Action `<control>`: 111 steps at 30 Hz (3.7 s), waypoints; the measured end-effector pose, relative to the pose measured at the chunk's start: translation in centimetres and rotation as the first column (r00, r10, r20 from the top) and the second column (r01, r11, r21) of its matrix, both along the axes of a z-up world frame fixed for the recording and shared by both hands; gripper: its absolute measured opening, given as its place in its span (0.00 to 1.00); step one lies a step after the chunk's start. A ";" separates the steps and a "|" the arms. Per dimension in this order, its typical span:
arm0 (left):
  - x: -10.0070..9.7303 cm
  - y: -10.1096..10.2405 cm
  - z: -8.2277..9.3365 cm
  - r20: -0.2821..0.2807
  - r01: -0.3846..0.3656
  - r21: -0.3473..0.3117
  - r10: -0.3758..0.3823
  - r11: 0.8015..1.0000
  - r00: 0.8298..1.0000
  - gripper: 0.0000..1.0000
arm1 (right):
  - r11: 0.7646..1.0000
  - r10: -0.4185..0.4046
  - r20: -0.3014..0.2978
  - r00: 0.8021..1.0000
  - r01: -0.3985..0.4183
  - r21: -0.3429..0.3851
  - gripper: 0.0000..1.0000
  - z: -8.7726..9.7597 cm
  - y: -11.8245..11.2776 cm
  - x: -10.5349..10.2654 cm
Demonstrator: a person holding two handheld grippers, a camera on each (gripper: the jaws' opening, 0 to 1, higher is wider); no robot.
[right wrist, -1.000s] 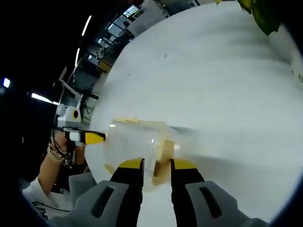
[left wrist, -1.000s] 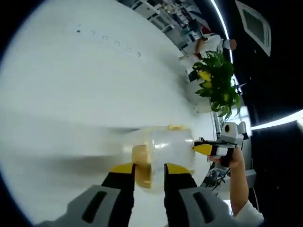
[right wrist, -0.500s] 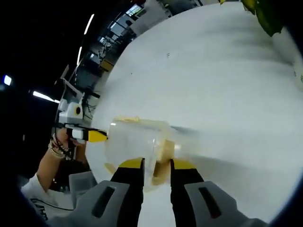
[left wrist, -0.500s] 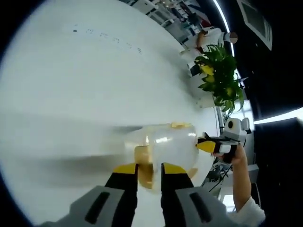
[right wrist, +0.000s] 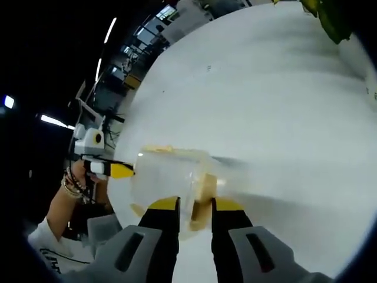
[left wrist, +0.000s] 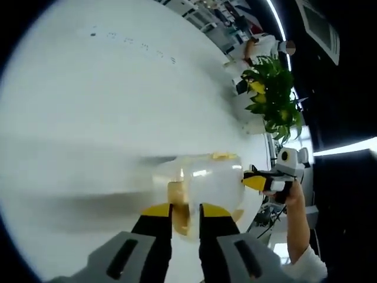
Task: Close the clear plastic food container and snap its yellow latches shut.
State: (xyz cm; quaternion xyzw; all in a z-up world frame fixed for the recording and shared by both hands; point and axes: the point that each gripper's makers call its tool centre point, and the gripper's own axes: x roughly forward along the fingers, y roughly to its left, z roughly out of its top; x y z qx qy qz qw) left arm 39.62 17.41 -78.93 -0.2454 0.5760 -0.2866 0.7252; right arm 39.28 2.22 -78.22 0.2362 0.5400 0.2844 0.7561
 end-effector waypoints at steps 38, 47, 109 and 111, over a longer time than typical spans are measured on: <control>0.2 0.3 1.2 0.249 0.158 0.297 -0.237 0.942 0.939 0.18 | 0.971 0.157 0.146 0.977 -0.126 -0.201 0.21 0.4 0.8 0.6; 1.3 -3.7 7.1 0.580 0.124 0.135 -0.180 0.983 0.794 0.00 | 0.899 0.269 0.432 0.861 -0.064 -0.433 0.00 3.4 0.4 3.1; -3.3 -8.1 3.7 0.598 0.437 0.649 -0.773 0.623 0.212 0.18 | 0.244 0.965 0.097 0.244 -0.694 -0.678 0.30 1.9 8.9 3.0; -3.3 -7.9 3.3 0.583 0.433 0.667 -0.786 0.607 0.204 0.18 | 0.213 0.970 0.064 0.234 -0.693 -0.689 0.37 1.5 8.8 3.6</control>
